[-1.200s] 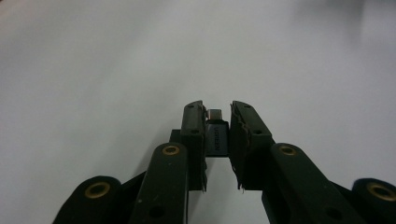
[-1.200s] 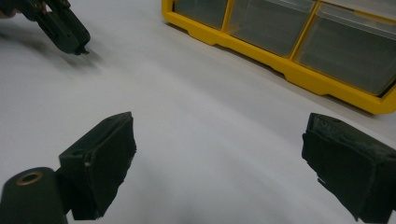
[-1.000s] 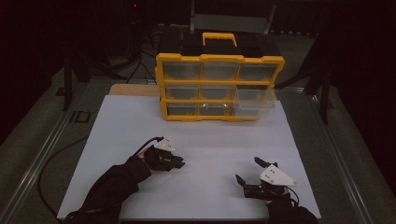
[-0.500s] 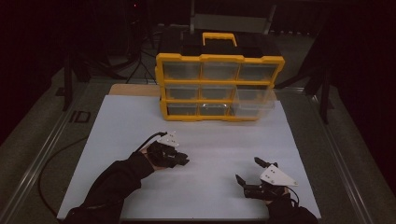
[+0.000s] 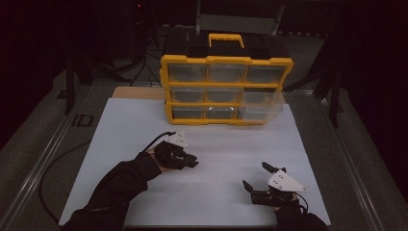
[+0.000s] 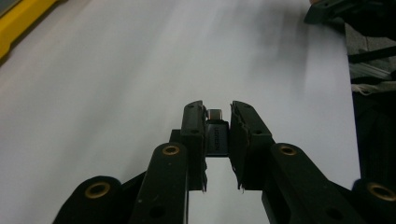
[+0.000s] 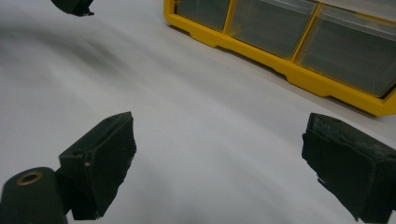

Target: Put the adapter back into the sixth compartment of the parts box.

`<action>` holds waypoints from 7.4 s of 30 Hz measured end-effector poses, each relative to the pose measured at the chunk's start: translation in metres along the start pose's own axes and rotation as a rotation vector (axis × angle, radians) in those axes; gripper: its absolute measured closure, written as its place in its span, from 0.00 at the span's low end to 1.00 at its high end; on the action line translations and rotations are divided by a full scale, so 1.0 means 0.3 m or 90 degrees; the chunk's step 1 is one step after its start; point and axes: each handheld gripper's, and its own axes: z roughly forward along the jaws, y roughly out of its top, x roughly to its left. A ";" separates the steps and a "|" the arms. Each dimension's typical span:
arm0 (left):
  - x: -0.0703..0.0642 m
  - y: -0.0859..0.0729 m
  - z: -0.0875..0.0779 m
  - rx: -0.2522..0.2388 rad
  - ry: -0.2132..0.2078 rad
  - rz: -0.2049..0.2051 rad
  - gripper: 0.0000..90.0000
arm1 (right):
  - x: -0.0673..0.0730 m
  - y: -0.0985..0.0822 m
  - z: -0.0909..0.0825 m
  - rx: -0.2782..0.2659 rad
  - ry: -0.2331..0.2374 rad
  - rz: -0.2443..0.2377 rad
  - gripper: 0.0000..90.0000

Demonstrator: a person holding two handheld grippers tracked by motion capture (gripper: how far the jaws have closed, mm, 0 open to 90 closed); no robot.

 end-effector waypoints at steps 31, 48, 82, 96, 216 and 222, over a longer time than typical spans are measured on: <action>-0.031 0.202 -0.036 -0.017 -0.020 0.040 0.85 | -0.002 0.002 -0.003 -0.002 -0.001 0.001 0.11; -0.041 0.303 -0.041 -0.029 -0.015 0.049 0.85 | -0.001 0.003 -0.003 -0.003 0.001 0.001 0.11; -0.029 0.550 -0.054 -0.074 0.021 0.054 0.85 | -0.003 0.004 -0.006 -0.005 0.007 -0.001 0.11; 0.009 0.630 -0.046 -0.090 0.040 0.027 0.85 | -0.002 0.005 -0.008 -0.007 0.008 0.000 0.11; 0.098 0.558 -0.028 -0.148 0.134 -0.108 0.00 | -0.009 0.004 -0.014 -0.009 0.005 0.007 0.11; 0.094 0.502 -0.053 -0.149 0.136 -0.104 0.00 | -0.007 0.003 -0.012 -0.007 0.007 0.001 0.11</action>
